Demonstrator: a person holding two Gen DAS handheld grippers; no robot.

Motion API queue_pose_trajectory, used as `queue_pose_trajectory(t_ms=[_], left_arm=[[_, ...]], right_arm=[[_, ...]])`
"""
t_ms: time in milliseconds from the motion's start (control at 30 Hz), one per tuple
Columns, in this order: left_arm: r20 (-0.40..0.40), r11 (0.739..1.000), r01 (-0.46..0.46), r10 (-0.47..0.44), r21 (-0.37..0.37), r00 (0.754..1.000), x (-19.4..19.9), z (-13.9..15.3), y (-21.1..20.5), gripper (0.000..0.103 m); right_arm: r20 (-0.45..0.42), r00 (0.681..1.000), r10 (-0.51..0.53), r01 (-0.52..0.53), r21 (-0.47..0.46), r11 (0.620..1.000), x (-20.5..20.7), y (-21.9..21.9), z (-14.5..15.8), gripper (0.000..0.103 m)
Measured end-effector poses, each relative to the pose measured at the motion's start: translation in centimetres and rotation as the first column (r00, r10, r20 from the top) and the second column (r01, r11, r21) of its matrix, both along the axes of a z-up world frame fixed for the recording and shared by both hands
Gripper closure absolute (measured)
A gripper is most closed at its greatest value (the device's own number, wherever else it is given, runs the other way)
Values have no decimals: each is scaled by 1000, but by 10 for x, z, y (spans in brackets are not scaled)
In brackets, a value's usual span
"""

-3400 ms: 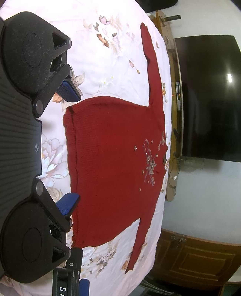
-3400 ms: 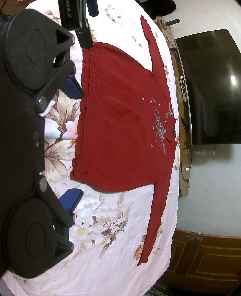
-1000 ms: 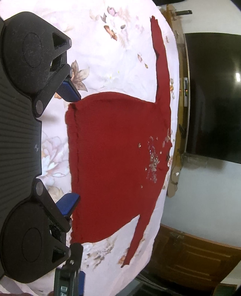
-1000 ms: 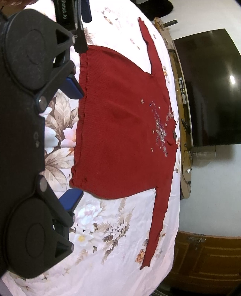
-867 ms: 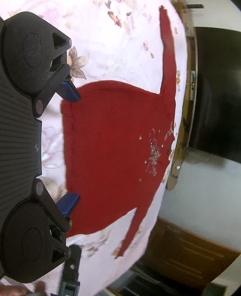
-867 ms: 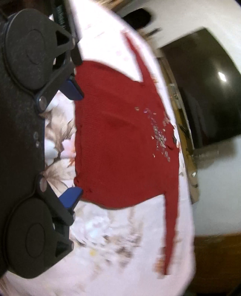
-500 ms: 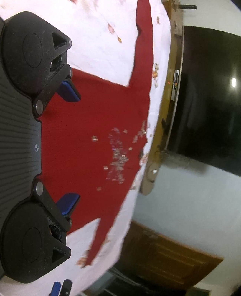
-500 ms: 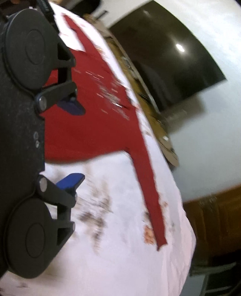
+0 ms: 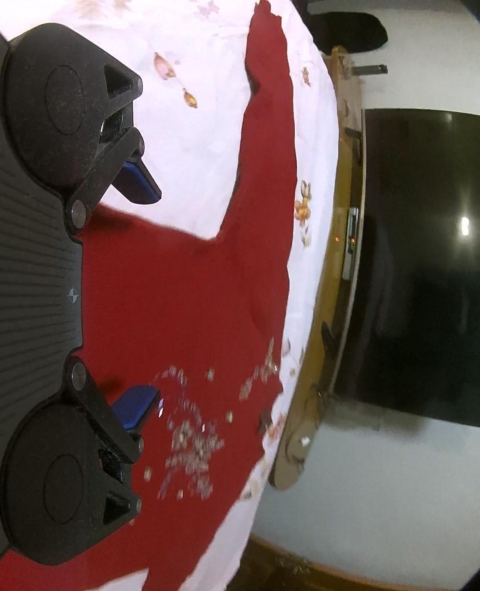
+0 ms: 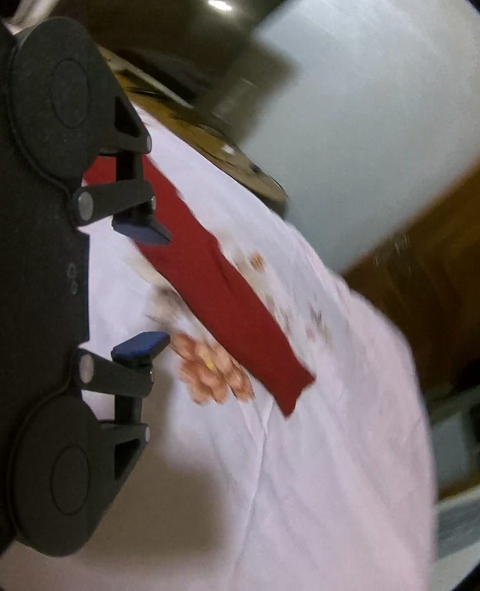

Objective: Fold small clothes

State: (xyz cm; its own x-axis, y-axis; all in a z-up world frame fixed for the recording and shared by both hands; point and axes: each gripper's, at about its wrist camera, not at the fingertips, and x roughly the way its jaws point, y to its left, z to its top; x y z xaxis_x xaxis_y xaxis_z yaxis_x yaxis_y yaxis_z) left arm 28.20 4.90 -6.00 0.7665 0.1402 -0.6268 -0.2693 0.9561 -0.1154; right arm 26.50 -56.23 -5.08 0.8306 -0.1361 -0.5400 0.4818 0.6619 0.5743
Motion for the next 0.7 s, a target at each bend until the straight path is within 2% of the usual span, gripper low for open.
queue_pose_trajectory(t_ms=[200,267,433,467,567,600,700], left_arm=[[-40,1000,-5,6,23,999,9,-8,5,0],[-51,1000,-1,3,26,999,8,-10,5,0],[-70,1000,-5,6,21,997,3,-16,10,0],[-75,1000,-4,5,22,997,3,-17,11,0],[-92,1000,-6,8,30,996,3,-20,17,0],[-96,1000,-2,5,26,995,2,-20,20,0],[-101,1000,10,-10,1,995,-1,-18,31,0]], right_arm=[[2,992,-129,127,151,980,29,-54,-41,53],[28,991,-132,126,157,979,32,-61,-45,52],[29,991,-129,123,146,982,47,-71,-44,52],[24,991,-130,125,145,982,50,-73,-44,57],[-14,992,-124,125,137,983,57,-75,-43,88],[-26,992,-125,128,129,983,59,-77,-44,93],[-31,993,-113,116,105,988,62,-77,-41,96]])
